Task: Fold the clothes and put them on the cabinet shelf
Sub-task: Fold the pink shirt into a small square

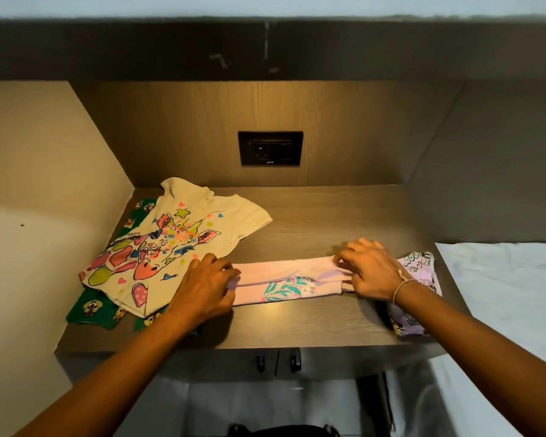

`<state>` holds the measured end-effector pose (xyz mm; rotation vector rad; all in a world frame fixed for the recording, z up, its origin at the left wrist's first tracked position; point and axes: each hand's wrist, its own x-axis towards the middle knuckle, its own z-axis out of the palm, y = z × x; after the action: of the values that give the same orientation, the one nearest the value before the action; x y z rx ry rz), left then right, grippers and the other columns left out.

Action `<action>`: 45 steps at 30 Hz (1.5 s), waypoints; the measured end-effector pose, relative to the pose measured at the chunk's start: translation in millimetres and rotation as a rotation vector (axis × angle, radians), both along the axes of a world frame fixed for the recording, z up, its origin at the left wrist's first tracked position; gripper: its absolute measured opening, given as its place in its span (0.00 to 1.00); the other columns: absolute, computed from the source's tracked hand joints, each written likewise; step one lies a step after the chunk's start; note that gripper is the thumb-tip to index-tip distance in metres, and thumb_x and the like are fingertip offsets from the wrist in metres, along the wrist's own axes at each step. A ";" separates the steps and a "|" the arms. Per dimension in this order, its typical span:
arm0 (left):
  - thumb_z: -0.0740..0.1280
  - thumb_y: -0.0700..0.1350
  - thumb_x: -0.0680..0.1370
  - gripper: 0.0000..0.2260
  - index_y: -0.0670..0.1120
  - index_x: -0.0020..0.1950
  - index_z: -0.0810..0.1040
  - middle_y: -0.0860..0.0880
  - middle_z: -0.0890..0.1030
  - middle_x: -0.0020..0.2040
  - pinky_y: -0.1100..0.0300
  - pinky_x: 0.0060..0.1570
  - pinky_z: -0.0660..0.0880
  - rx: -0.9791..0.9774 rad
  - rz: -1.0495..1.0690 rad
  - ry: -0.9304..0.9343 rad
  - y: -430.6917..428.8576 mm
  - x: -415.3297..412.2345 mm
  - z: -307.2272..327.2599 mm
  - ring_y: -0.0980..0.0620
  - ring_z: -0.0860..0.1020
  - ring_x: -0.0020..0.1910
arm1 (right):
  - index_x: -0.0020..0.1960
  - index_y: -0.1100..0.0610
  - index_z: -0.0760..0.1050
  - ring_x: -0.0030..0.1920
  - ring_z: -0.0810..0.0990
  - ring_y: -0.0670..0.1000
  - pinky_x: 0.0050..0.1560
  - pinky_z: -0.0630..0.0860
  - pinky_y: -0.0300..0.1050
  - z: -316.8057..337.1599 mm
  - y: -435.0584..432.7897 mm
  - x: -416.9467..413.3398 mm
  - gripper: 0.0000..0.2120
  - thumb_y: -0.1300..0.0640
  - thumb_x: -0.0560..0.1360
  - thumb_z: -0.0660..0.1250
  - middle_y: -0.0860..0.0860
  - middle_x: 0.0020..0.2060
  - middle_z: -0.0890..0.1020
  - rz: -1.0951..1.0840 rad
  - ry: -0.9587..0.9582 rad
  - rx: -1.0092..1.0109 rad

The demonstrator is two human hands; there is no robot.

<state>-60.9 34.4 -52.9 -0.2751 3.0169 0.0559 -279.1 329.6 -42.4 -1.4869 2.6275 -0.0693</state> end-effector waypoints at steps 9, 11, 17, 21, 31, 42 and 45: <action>0.54 0.56 0.79 0.23 0.47 0.72 0.67 0.45 0.70 0.70 0.47 0.60 0.69 0.036 0.080 -0.085 58.6 -30.3 1.4 0.45 0.71 0.63 | 0.61 0.46 0.77 0.58 0.72 0.53 0.56 0.68 0.49 12.4 20.0 36.3 0.26 0.43 0.70 0.49 0.48 0.64 0.76 -0.054 0.015 0.166; 0.54 0.55 0.80 0.23 0.46 0.71 0.67 0.44 0.66 0.73 0.46 0.60 0.69 0.019 -0.014 -0.117 56.0 -52.4 5.3 0.43 0.69 0.65 | 0.61 0.46 0.77 0.58 0.72 0.54 0.56 0.68 0.51 8.5 33.9 56.9 0.26 0.42 0.70 0.49 0.49 0.64 0.75 -0.086 0.010 0.166; 0.54 0.56 0.81 0.23 0.51 0.75 0.64 0.45 0.58 0.78 0.41 0.68 0.62 -0.076 -0.227 -0.195 51.1 -138.8 10.0 0.39 0.58 0.74 | 0.61 0.48 0.77 0.52 0.75 0.52 0.46 0.73 0.50 -11.3 53.1 123.4 0.23 0.44 0.69 0.59 0.50 0.55 0.79 -0.226 -0.013 -0.038; 0.55 0.57 0.81 0.24 0.57 0.77 0.58 0.44 0.52 0.80 0.38 0.72 0.53 -0.050 -0.214 -0.256 52.6 -175.8 6.2 0.39 0.50 0.77 | 0.64 0.49 0.74 0.53 0.72 0.50 0.48 0.70 0.47 -24.7 33.5 143.5 0.25 0.46 0.68 0.60 0.48 0.55 0.76 -0.272 -0.071 -0.159; 0.62 0.64 0.73 0.32 0.57 0.75 0.61 0.52 0.62 0.78 0.49 0.69 0.54 0.305 -0.443 0.070 71.3 -29.4 -29.8 0.47 0.55 0.77 | 0.73 0.49 0.65 0.74 0.61 0.54 0.73 0.54 0.53 -37.6 41.1 130.0 0.34 0.37 0.71 0.65 0.48 0.73 0.67 -0.084 -0.110 -0.152; 0.70 0.52 0.74 0.09 0.50 0.50 0.82 0.53 0.84 0.56 0.52 0.57 0.74 0.387 -0.278 0.465 125.6 33.8 -44.8 0.50 0.77 0.61 | 0.55 0.48 0.78 0.55 0.76 0.50 0.53 0.74 0.47 -43.5 47.5 157.5 0.22 0.64 0.65 0.71 0.45 0.52 0.81 -0.162 -0.243 -0.496; 0.67 0.54 0.75 0.09 0.52 0.50 0.83 0.59 0.83 0.48 0.60 0.54 0.73 0.630 -0.073 0.467 129.9 39.1 -27.7 0.62 0.77 0.52 | 0.55 0.45 0.74 0.52 0.78 0.47 0.48 0.77 0.44 -15.2 48.8 158.5 0.15 0.59 0.72 0.70 0.44 0.50 0.80 -0.287 -0.478 -0.626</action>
<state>-21.8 164.4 -80.6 -0.0938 3.2238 1.1836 -120.6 378.4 -57.6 -1.0062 2.4781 -1.2015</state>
